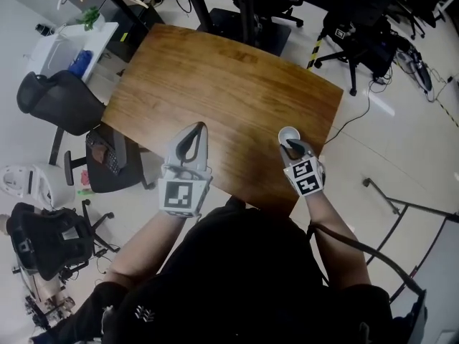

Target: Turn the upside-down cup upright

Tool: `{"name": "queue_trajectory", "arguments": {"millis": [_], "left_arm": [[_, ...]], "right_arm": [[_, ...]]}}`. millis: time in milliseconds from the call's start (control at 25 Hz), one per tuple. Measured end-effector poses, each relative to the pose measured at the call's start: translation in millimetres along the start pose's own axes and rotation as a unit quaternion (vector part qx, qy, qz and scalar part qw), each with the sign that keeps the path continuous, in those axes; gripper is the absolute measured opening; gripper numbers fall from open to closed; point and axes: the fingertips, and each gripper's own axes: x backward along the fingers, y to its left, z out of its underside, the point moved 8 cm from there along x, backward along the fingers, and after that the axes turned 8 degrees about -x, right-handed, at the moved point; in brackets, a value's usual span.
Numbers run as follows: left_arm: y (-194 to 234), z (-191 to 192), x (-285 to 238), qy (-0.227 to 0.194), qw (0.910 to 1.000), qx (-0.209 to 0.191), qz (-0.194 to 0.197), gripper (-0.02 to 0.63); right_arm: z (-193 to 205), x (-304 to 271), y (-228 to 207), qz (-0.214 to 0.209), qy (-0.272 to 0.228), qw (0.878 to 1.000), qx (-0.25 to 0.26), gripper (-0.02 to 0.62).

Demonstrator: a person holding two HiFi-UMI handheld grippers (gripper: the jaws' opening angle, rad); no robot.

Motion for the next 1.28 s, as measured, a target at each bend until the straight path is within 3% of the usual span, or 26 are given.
{"name": "queue_trajectory", "arguments": {"millis": [120,200,280,360,480,680,920,1280], "left_arm": [[-19.6,2.9,-19.4,-0.016,0.9993,0.01,0.032,0.0],[-40.6,7.5,-36.6,-0.023,0.998,0.013,0.057,0.0],[-62.0,13.9,-53.5,-0.025,0.9968,0.012,0.075,0.0],[-80.9,20.2,-64.3,-0.021,0.9945,0.012,0.102,0.0],[-100.2,26.6,-71.2,-0.02,0.9888,0.021,0.147,0.0],[-106.8,30.1,-84.8,-0.01,0.9841,0.039,0.173,0.0],[-123.9,22.6,-82.4,-0.024,0.9777,0.023,0.207,0.0],[-119.1,15.3,-79.4,-0.028,0.977,0.011,0.211,0.0]], "right_arm": [[-19.5,36.3,-1.4,0.014,-0.098,0.994,-0.04,0.078],[-28.4,64.9,-9.4,0.036,-0.19,0.974,-0.121,0.011],[-27.0,81.7,-17.1,0.057,-0.242,0.949,-0.193,0.002],[-22.3,89.4,-20.6,0.082,-0.25,0.938,-0.225,0.0],[-19.0,103.4,-16.8,0.118,-0.244,0.941,-0.201,0.0],[1.9,119.9,-12.8,0.154,-0.222,0.94,-0.207,0.0],[5.0,124.5,-5.7,0.156,-0.219,0.939,-0.213,0.0],[2.4,123.3,-9.0,0.156,-0.234,0.933,-0.226,0.0]]}}
